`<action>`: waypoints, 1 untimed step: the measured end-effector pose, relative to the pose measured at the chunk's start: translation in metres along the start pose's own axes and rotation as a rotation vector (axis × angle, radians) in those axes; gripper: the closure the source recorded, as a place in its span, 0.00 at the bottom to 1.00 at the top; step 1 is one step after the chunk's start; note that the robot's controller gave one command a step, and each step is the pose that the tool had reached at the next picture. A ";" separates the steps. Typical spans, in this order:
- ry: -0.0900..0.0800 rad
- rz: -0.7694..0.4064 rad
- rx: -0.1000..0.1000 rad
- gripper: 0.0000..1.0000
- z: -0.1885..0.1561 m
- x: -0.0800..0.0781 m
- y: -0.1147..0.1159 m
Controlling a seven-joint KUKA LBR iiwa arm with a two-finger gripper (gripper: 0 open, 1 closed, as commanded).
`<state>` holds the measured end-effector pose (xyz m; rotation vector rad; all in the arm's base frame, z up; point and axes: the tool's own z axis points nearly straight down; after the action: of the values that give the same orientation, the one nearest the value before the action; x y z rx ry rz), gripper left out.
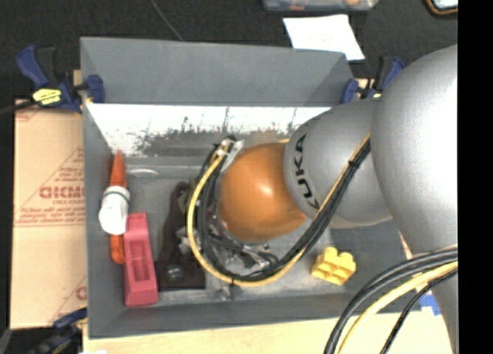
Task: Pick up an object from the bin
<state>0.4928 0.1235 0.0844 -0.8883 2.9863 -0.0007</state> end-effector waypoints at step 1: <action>0.009 0.282 -0.003 0.00 0.011 -0.056 -0.010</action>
Offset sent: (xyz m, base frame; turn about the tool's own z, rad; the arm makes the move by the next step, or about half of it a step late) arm 0.0271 0.0057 -0.0144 -0.0092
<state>0.5454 0.1460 0.0748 -0.4613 3.0912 0.0058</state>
